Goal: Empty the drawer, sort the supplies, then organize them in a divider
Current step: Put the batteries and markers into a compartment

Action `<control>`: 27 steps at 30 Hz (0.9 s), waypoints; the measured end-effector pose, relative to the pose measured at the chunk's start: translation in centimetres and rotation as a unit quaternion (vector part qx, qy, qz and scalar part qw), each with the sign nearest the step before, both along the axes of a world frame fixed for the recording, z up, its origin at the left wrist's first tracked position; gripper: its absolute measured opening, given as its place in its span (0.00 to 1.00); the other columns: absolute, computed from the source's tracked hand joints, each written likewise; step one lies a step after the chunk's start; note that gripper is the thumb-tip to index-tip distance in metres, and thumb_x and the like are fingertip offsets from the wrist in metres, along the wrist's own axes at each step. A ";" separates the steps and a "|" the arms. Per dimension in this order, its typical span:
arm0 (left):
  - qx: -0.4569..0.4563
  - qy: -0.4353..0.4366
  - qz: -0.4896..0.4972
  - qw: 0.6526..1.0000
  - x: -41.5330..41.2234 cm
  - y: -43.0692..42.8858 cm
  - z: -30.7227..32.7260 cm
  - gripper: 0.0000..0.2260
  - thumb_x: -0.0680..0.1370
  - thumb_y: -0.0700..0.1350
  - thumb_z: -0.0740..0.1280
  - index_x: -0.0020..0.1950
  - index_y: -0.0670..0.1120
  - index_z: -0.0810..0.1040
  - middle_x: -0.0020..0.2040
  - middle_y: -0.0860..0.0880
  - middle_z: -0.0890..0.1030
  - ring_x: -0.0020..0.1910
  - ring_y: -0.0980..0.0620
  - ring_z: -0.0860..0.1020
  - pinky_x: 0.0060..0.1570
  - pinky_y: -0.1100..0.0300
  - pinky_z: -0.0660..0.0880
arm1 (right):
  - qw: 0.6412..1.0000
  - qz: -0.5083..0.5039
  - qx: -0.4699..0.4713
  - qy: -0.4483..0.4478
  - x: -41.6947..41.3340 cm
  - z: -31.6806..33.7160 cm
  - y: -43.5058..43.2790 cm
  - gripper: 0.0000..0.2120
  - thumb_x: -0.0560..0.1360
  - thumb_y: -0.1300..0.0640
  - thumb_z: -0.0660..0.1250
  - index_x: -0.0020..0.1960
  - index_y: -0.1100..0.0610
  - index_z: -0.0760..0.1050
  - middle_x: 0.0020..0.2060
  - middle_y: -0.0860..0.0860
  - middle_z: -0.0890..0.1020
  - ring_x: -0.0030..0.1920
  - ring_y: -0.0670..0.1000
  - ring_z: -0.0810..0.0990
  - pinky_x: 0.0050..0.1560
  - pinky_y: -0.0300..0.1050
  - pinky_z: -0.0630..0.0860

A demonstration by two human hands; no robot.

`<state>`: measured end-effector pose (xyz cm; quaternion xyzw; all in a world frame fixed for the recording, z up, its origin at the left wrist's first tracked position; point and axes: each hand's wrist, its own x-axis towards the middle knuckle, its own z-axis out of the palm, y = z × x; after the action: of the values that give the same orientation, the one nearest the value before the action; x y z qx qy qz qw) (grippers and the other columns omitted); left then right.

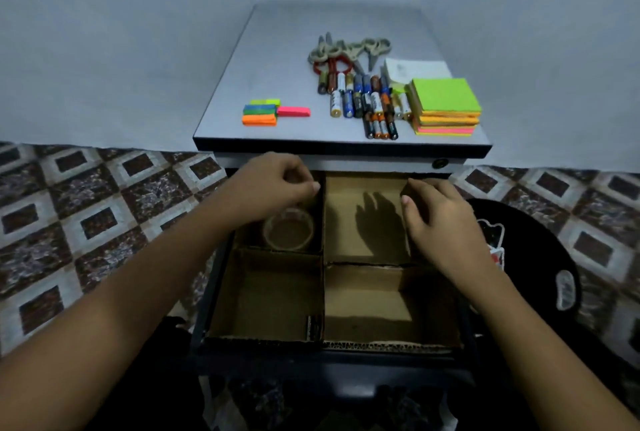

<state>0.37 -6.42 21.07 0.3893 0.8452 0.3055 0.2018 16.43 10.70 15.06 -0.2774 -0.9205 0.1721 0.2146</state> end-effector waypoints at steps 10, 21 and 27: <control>0.105 0.007 0.114 0.988 -1.5 9.3 1.6 0.09 0.77 0.40 0.65 0.45 0.35 0.80 0.42 0.41 0.81 0.38 0.45 0.81 0.45 0.52 0.81 | 0.999 0.012 -0.013 0.050 -3.8 5.4 1.9 0.13 0.78 0.57 0.62 0.60 0.60 0.78 0.54 0.58 0.80 0.54 0.56 0.78 0.52 0.44 0.72; 0.074 -0.124 0.149 0.978 -2.2 13.5 1.6 0.06 0.75 0.36 0.68 0.40 0.38 0.73 0.33 0.42 0.77 0.28 0.50 0.78 0.30 0.57 0.81 | 0.999 -0.019 -0.006 0.046 -6.6 5.7 2.4 0.12 0.78 0.61 0.61 0.59 0.62 0.78 0.52 0.60 0.81 0.50 0.58 0.79 0.50 0.46 0.73; 0.063 -0.127 0.146 0.979 -2.4 13.5 1.5 0.06 0.75 0.37 0.69 0.46 0.36 0.74 0.34 0.42 0.77 0.28 0.51 0.77 0.31 0.58 0.80 | 0.999 0.010 0.044 -0.009 -7.2 5.2 2.7 0.13 0.78 0.61 0.60 0.59 0.61 0.78 0.52 0.59 0.78 0.51 0.58 0.76 0.49 0.48 0.72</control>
<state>-2.00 7.11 22.58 0.2318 0.8396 0.4308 0.2360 9.19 13.40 20.23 -0.2595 -0.9320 0.1309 0.2165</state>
